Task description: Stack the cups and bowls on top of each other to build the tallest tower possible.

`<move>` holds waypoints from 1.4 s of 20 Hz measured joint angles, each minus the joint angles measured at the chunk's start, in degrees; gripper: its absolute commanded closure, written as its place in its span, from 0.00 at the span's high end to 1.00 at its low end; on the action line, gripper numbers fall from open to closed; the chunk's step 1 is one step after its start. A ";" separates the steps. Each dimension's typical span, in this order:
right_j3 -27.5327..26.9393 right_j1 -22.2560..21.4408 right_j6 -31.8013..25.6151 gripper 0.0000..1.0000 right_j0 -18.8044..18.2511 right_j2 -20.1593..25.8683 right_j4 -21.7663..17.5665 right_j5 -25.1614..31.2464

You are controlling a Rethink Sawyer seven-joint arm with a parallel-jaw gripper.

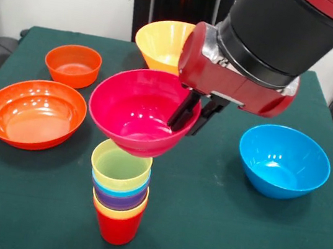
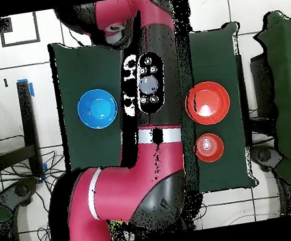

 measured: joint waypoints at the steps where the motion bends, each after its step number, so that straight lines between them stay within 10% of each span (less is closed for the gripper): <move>1: 0.00 -0.04 -0.54 0.00 -0.11 0.00 0.00 0.00; 28: 0.02 -0.06 -1.82 0.00 -0.30 0.00 -0.04 -8.28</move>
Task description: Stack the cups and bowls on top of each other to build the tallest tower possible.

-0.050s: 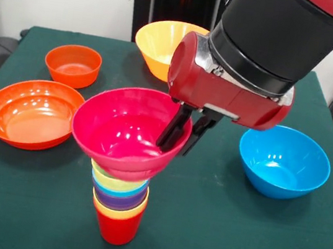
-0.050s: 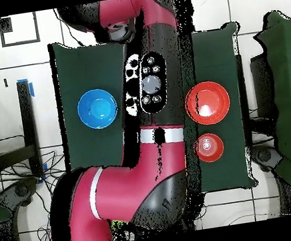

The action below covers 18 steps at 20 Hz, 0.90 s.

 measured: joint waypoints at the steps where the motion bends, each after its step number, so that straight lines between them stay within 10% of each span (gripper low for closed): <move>1: 0.01 -0.01 0.00 0.00 -0.01 0.00 -0.01 -0.48; 18: 5.41 -1.70 0.00 0.00 0.00 0.01 -0.03 -3.36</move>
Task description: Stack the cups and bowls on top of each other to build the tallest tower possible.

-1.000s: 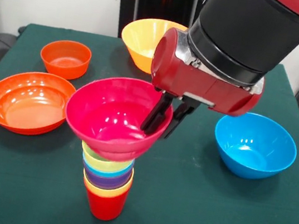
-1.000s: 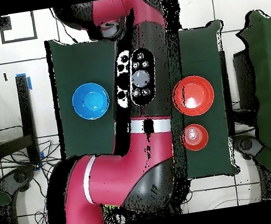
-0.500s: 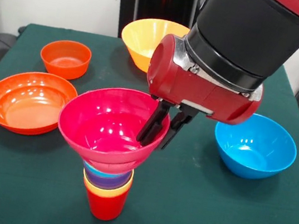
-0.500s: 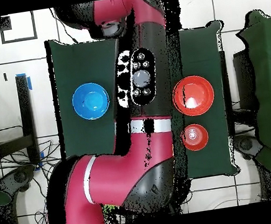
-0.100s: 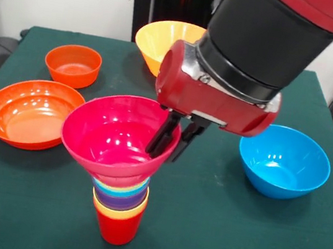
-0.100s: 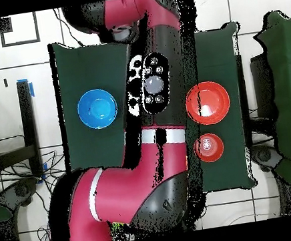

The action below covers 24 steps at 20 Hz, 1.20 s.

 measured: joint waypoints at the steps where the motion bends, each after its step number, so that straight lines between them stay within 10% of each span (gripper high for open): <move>1: 0.77 -0.29 0.00 0.00 0.00 0.00 0.00 -0.28; 24: 6.67 -3.22 0.00 0.00 0.02 0.01 -0.04 -2.09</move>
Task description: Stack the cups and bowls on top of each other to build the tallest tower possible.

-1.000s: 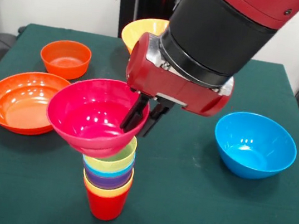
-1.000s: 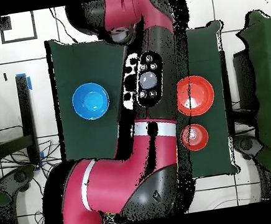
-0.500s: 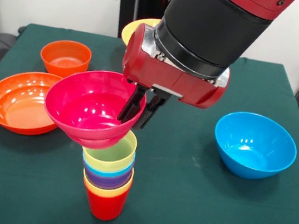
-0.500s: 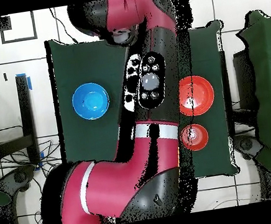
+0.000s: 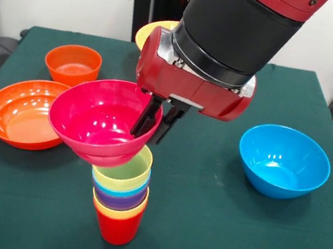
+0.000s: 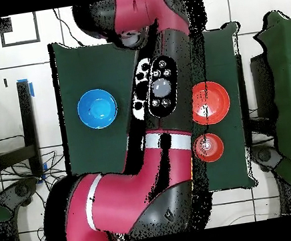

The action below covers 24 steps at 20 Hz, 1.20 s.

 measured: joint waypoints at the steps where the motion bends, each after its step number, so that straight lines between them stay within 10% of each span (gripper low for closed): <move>1: 0.01 0.00 0.00 0.00 0.01 0.00 0.00 -0.20; 24: 3.29 0.37 0.00 0.00 1.08 -0.14 0.00 -5.95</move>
